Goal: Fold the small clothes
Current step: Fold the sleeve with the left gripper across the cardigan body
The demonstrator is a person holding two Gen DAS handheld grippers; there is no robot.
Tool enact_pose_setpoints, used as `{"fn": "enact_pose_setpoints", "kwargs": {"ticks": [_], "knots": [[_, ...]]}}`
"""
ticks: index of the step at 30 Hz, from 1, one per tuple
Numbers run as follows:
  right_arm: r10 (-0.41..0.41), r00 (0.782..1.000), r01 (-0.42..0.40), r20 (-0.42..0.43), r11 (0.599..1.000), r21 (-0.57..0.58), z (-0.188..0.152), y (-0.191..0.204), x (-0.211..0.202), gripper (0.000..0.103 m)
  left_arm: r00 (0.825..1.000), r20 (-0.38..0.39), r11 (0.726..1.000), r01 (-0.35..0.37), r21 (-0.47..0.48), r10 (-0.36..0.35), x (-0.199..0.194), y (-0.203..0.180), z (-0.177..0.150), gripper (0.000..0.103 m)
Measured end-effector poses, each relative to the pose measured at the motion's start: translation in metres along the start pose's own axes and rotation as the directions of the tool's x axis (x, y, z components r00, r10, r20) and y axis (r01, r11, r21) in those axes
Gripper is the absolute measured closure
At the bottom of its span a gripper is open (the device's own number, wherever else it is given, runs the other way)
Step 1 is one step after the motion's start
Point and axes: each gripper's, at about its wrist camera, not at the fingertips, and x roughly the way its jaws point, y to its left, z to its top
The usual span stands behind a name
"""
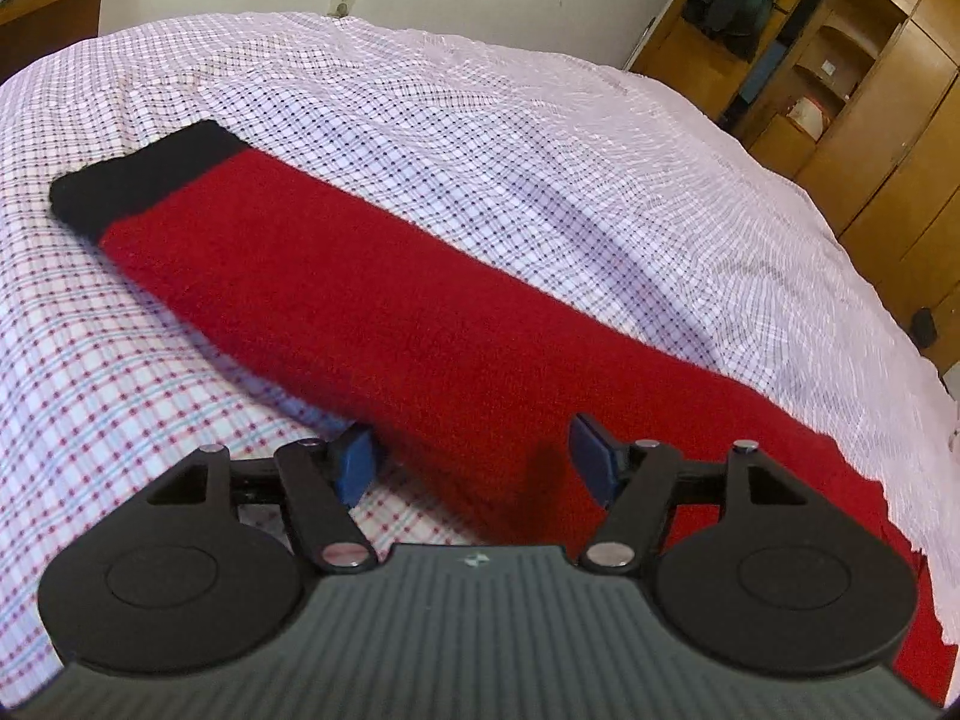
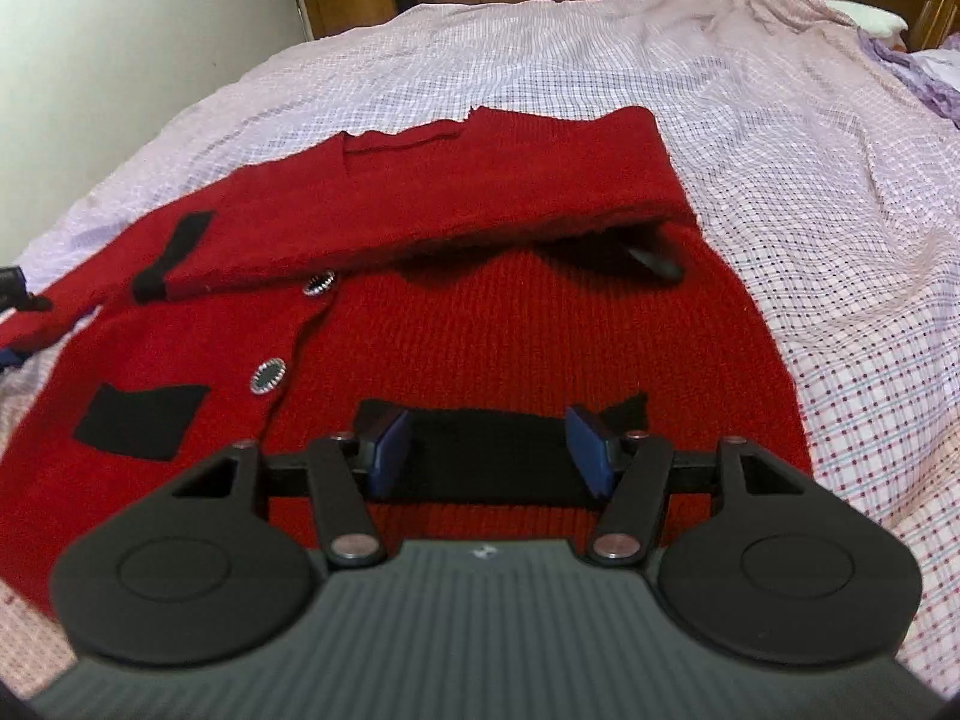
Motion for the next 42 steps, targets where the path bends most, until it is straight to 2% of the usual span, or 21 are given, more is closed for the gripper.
{"fn": "enact_pose_setpoints", "kwargs": {"ticks": [2,3,4,5,6,8,11,17,21,26,28,30,32,34,39,42], "knots": [[0.031,1.0,-0.031,-0.005,0.998,0.046,-0.003,-0.004,0.005,0.03,1.0,0.005,0.999,0.031,0.008,-0.031,0.003,-0.001,0.004,0.031],[0.063,0.998,-0.063,-0.003,0.994,0.086,-0.004,-0.008,0.008,0.025,0.997,0.011,0.997,0.072,0.026,-0.073,0.003,-0.001,0.005,0.031],[0.091,0.996,-0.091,0.0,0.99,0.109,-0.006,-0.01,0.01,0.016,0.995,0.008,0.994,0.1,0.044,-0.101,0.004,-0.002,0.007,0.032],[0.096,0.995,-0.096,0.002,0.99,0.108,-0.007,-0.01,0.012,0.014,0.992,0.005,0.99,0.122,0.066,-0.123,0.004,-0.004,0.008,0.038],[0.088,0.996,-0.088,0.002,0.992,0.094,-0.008,-0.007,0.013,0.014,0.991,0.006,0.987,0.135,0.083,-0.136,0.003,-0.005,0.008,0.053],[0.083,0.997,-0.083,0.005,0.994,0.074,-0.009,-0.003,0.013,0.01,0.988,-0.002,0.982,0.156,0.109,-0.157,0.002,-0.007,0.01,0.072],[0.086,0.996,-0.087,0.021,0.993,0.075,-0.011,-0.003,0.013,0.009,0.982,0.005,0.976,0.19,0.105,-0.191,-0.003,-0.005,0.015,0.082],[0.12,0.991,-0.125,0.052,0.986,0.109,-0.009,-0.01,0.006,0.009,0.965,0.058,0.955,0.243,0.169,-0.256,-0.03,-0.022,0.024,0.086],[0.128,0.988,-0.138,0.083,0.982,0.129,-0.003,-0.011,-0.005,0.012,0.945,0.085,0.925,0.288,0.246,-0.317,-0.054,-0.049,0.028,0.086],[0.119,0.981,-0.138,0.152,0.983,0.121,0.005,-0.01,-0.025,0.012,0.909,0.085,0.87,0.36,0.337,-0.409,-0.086,-0.095,0.026,0.087],[0.11,0.978,-0.132,0.178,0.984,0.117,0.007,-0.012,-0.033,0.012,0.889,0.069,0.838,0.398,0.374,-0.453,-0.098,-0.117,0.02,0.087],[0.104,0.975,-0.129,0.196,0.985,0.119,0.009,-0.014,-0.04,0.012,0.878,0.049,0.81,0.416,0.414,-0.476,-0.108,-0.14,0.011,0.087],[0.092,0.974,-0.118,0.205,0.986,0.12,0.011,-0.017,-0.043,0.012,0.875,0.016,0.786,0.425,0.449,-0.483,-0.112,-0.163,0.0,0.087],[0.078,0.974,-0.104,0.214,0.988,0.115,0.011,-0.02,-0.047,0.012,0.881,-0.02,0.763,0.42,0.491,-0.472,-0.115,-0.188,-0.017,0.087],[0.038,0.979,-0.065,0.198,0.99,0.127,0.008,-0.029,-0.043,0.012,0.864,-0.115,0.687,0.464,0.559,-0.49,-0.111,-0.234,-0.066,0.087],[0.031,0.983,-0.059,0.183,0.988,0.146,0.006,-0.038,-0.039,0.012,0.862,-0.164,0.651,0.475,0.592,-0.48,-0.105,-0.253,-0.102,0.087]]}}
